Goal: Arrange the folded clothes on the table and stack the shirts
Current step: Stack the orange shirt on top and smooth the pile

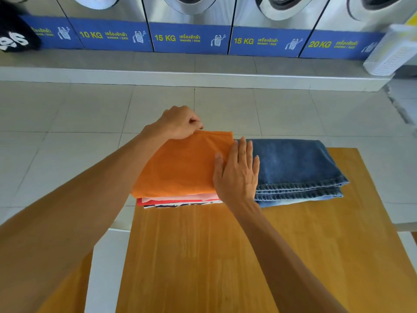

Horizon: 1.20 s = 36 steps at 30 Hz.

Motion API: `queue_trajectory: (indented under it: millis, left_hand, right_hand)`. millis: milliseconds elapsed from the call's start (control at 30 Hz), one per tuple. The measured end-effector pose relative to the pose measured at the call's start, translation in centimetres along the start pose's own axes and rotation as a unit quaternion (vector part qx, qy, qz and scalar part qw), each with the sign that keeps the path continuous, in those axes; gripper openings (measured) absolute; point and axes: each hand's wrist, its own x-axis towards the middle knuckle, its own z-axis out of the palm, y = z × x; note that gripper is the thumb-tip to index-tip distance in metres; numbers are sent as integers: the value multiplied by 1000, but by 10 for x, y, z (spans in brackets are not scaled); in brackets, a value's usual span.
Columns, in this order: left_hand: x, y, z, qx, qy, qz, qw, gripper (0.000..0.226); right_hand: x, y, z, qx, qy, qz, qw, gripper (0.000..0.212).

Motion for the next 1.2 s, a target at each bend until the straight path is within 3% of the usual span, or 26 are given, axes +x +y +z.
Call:
queue_trajectory:
  millis: [167,267,367,467,667,800,867,967,1067,1133,1200]
  left_hand:
    - [14,49,18,10,-21,15,1000,64]
    - [23,67,33,-9,-47,26,999,46]
    - [29,69,41,-28,-56,21,998,35]
    - [32,69,48,-55,-33,6,998,33]
    - [42,67,62,-84,76,-68,991,34]
    - [38,69,62,-49,37,-24,998,36]
    - [31,69,56,-42,69,-4,997,38]
    - [6,57,42,-7,217,47,975,29]
    - [-40,25,32,37,303,32,952,29]
    - [-73,-3,36,72,274,-15,959,41]
    - [-99,-28,46,108,190,-23,976,53]
  right_hand:
    - [-14,0,-4,26,7,32,999,70]
    - [-25,7,-15,53,76,115,989,55]
    - [-37,17,-22,142,35,214,966,36]
    - [-48,23,-18,227,-17,202,953,33]
    - [-55,28,-14,307,-18,194,932,31]
    - [-57,30,-18,340,-9,224,913,37]
    - [-54,30,-18,312,45,223,923,32]
    - [-45,26,-19,229,161,188,941,19]
    - [-33,0,-18,155,188,75,967,18]
    - [-23,-23,-14,122,126,-30,984,33]
    - [-13,-39,-4,66,30,-131,989,47]
